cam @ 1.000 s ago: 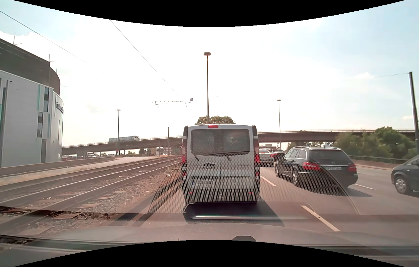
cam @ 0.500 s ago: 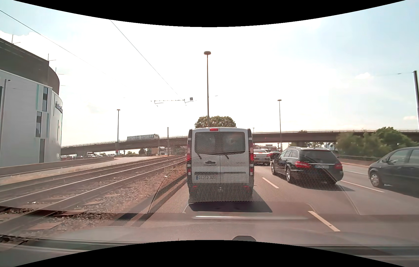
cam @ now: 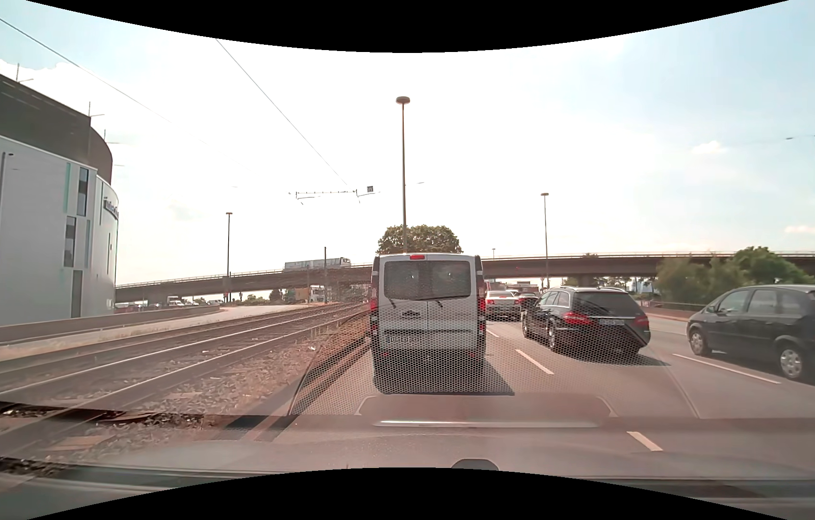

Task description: Follow the waypoints while adhering to traffic rules and regulations

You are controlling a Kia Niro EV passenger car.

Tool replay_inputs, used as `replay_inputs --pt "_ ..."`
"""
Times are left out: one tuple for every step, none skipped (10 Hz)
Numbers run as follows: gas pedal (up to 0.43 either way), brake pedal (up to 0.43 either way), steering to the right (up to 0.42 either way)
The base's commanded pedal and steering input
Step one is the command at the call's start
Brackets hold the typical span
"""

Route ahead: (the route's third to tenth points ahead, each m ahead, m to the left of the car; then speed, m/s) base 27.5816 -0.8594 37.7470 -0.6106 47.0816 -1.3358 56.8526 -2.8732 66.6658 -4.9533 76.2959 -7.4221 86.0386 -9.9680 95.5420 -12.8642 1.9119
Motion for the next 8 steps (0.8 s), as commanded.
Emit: replay_inputs --pt "0.28 0.0 -0.008" --pt "0.28 0.0 -0.008" --pt "0.28 0.0 -0.008" --pt "0.28 0.0 -0.008" --pt "0.28 0.0 -0.008" --pt "0.28 0.0 -0.008" --pt "0.28 0.0 -0.008" --pt "0.28 0.0 -0.008"
